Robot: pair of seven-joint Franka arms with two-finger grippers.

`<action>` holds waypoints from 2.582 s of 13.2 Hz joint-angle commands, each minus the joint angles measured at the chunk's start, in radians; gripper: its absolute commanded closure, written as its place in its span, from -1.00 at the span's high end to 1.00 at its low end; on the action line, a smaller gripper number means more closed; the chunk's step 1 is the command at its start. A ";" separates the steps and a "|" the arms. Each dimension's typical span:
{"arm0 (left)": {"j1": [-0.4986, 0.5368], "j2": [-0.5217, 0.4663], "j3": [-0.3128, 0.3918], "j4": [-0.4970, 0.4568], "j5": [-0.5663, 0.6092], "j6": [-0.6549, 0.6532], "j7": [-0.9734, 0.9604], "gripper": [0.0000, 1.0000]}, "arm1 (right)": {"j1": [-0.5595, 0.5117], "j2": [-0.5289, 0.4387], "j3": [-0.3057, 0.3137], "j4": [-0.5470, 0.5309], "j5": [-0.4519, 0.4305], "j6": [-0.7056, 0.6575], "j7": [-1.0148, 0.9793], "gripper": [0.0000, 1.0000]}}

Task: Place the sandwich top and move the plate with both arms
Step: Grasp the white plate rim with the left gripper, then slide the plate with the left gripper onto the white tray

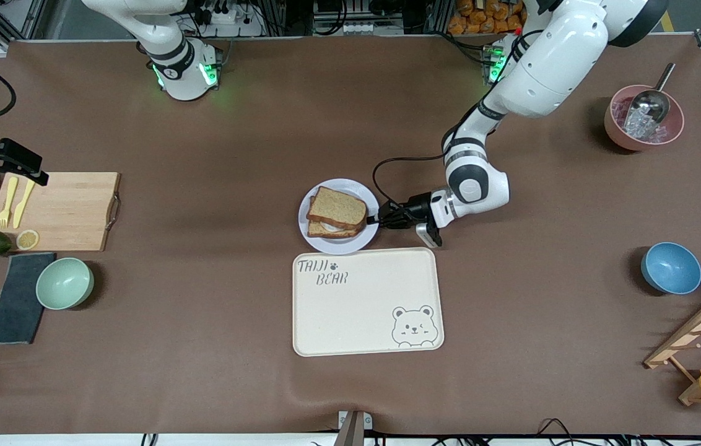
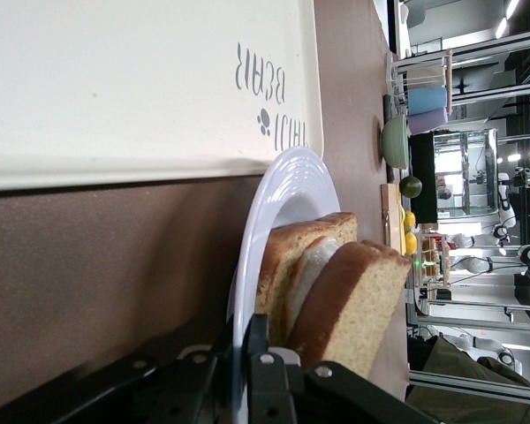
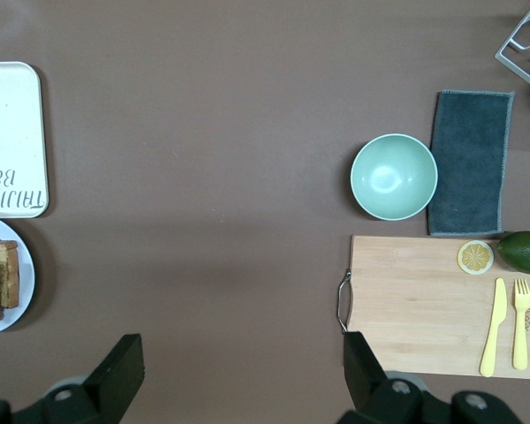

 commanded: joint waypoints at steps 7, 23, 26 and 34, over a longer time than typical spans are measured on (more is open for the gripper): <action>0.017 -0.023 -0.018 0.031 -0.118 0.010 0.055 -1.00 | -0.003 0.011 0.005 0.026 -0.017 -0.020 0.016 1.00; 0.046 -0.192 -0.029 0.028 -0.162 0.013 -0.204 -1.00 | -0.012 0.013 0.005 0.021 -0.017 -0.024 0.014 1.00; 0.050 -0.195 -0.023 0.047 -0.164 0.023 -0.235 -1.00 | -0.011 0.013 0.006 0.021 -0.017 -0.024 0.017 1.00; 0.127 -0.154 -0.015 0.149 -0.115 0.030 -0.327 -1.00 | -0.012 0.013 0.006 0.021 -0.016 -0.024 0.017 1.00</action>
